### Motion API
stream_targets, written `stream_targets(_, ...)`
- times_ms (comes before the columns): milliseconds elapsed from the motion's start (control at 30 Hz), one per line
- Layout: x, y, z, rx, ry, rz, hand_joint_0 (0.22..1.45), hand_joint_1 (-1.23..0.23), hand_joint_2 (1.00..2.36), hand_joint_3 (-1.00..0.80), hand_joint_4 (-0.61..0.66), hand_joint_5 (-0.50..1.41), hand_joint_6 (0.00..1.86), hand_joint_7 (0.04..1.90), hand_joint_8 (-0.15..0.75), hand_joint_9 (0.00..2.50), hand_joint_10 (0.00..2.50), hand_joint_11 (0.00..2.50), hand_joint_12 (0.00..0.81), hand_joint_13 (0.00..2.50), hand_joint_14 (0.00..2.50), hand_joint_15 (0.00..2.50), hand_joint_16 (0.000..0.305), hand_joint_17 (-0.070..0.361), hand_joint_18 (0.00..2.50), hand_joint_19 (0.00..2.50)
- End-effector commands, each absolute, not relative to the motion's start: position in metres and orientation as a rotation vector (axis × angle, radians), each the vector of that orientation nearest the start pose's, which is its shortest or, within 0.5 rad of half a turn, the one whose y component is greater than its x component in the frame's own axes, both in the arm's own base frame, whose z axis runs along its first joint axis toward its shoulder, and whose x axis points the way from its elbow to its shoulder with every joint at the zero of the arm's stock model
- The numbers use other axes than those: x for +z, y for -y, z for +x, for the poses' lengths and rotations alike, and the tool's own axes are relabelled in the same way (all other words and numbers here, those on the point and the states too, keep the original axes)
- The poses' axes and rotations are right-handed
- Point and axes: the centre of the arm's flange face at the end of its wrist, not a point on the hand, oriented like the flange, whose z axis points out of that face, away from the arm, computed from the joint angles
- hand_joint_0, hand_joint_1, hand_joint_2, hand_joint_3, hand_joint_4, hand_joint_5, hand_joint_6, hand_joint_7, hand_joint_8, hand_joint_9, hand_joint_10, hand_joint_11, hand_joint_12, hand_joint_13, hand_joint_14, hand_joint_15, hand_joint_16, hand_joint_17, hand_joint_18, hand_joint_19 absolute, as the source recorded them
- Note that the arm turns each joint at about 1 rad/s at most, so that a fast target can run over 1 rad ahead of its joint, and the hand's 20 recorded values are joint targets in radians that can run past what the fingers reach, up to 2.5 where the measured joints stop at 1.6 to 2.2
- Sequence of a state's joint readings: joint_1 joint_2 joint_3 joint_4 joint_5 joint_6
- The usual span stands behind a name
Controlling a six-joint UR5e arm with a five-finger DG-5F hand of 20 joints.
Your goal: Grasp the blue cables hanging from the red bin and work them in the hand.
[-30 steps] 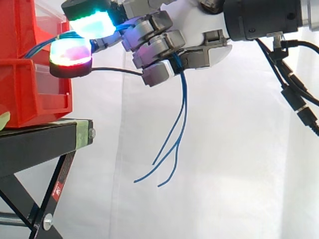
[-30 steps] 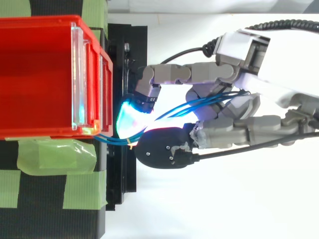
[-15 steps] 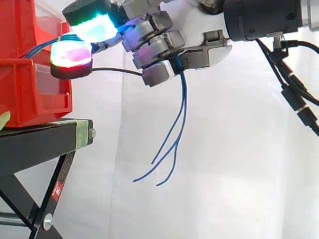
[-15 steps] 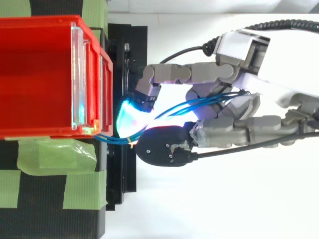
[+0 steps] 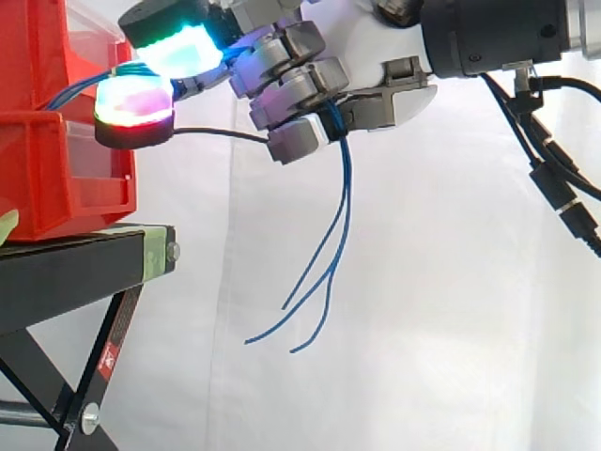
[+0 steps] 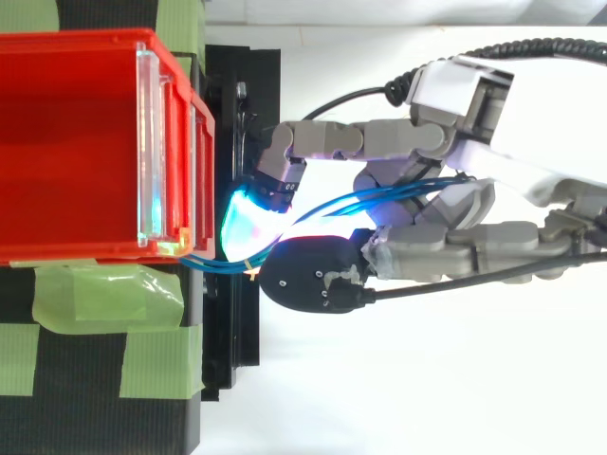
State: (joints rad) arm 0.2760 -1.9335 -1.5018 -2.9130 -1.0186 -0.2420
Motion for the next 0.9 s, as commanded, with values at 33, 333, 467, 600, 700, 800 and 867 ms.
stream_targets(33,0.3408,0.0137,0.6322,0.776,-1.190,1.192,0.96,-0.63,1.02,-0.09,0.34,0.42,0.01,1.35,0.277,1.05,2.50,2.50,0.411,1.28,2.50,1.82,0.041,0.093,1.34,1.13)
stream_targets(333,0.3417,0.0138,0.6319,0.776,-1.190,1.191,0.94,-0.59,1.02,-0.35,0.34,0.39,0.01,1.34,0.277,1.05,2.50,2.50,0.411,1.28,2.50,1.82,0.041,0.093,1.34,1.13)
stream_targets(467,0.3417,0.0128,0.6319,0.777,-1.191,1.190,0.94,-0.59,1.02,-0.46,0.34,0.39,0.01,1.35,0.277,1.05,2.50,2.50,0.411,1.28,2.50,1.82,0.041,0.093,1.34,1.13)
stream_targets(600,0.3417,0.0128,0.6319,0.777,-1.191,1.190,0.94,-0.59,1.02,-0.48,0.35,0.39,0.01,1.35,0.277,1.05,2.50,2.50,0.411,1.28,2.50,1.82,0.041,0.093,1.34,1.13)
stream_targets(700,0.3418,0.0118,0.6321,0.780,-1.191,1.189,0.95,-0.59,1.02,-0.46,0.35,0.39,0.00,1.34,0.277,1.05,2.50,2.50,0.411,1.28,2.50,1.82,0.041,0.093,1.34,1.13)
stream_targets(800,0.3417,0.0109,0.6320,0.778,-1.194,1.187,0.98,-0.58,1.02,-0.37,0.36,0.37,0.01,1.30,0.277,1.05,2.50,2.50,0.411,1.28,2.50,1.82,0.041,0.093,1.34,1.13)
stream_targets(867,0.3417,0.0109,0.6320,0.777,-1.194,1.186,1.00,-0.58,1.03,-0.24,0.36,0.35,0.01,1.28,0.277,1.05,2.50,2.50,0.411,1.28,2.50,1.82,0.041,0.093,1.34,1.13)
